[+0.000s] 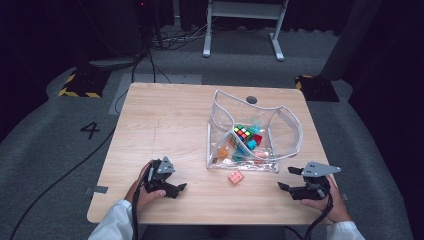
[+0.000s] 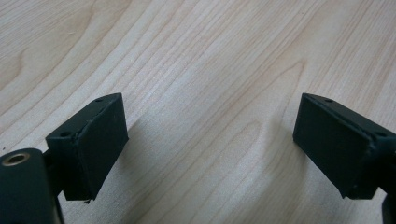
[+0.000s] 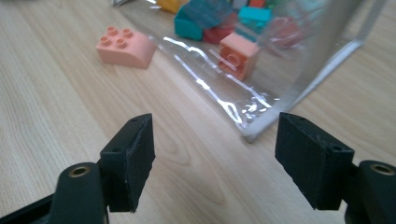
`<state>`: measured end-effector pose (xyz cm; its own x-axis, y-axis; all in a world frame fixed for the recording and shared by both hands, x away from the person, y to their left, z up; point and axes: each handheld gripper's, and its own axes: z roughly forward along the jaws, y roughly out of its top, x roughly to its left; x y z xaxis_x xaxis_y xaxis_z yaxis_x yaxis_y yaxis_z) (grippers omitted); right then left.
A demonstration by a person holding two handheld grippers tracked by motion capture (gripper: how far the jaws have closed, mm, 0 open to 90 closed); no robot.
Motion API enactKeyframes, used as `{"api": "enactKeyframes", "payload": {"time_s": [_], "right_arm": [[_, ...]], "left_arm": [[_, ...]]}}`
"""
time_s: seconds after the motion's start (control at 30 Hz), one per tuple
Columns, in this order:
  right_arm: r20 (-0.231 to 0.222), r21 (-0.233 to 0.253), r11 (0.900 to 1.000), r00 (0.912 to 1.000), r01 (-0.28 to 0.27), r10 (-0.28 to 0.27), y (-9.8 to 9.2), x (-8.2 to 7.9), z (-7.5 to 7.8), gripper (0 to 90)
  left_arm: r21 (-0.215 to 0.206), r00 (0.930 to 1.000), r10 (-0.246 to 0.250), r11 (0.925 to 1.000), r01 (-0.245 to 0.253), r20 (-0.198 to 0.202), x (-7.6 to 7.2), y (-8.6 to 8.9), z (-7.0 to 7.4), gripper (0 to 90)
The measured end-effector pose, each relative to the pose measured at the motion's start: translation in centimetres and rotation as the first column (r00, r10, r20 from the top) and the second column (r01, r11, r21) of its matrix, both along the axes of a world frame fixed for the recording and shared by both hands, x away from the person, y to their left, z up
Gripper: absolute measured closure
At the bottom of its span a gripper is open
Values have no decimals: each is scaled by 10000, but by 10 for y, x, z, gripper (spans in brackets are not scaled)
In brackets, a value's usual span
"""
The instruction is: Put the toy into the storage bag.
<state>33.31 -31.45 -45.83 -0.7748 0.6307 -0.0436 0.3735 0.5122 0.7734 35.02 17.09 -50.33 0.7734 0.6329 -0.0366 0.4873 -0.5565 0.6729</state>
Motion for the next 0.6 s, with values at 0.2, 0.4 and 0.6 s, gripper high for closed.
{"api": "enactKeyframes", "payload": {"time_s": [0.2, 0.4, 0.6], "right_arm": [[-416, -127, 9986, 9978, -517, 512, 22, -3, -18, 298], [-589, -246, 9964, 9950, -817, 802, 43, -3, -33, 302], [-824, -335, 9961, 9935, -811, 782, 57, 0, -39, 308]], "left_arm": [[-8, 10000, 0, 10000, 0, 33, 0, 0, 0, 102], [-7, 10000, 1, 10000, -1, 28, 0, 0, 0, 102], [29, 10000, -7, 10000, 7, 62, 0, 0, 0, 101]]}}
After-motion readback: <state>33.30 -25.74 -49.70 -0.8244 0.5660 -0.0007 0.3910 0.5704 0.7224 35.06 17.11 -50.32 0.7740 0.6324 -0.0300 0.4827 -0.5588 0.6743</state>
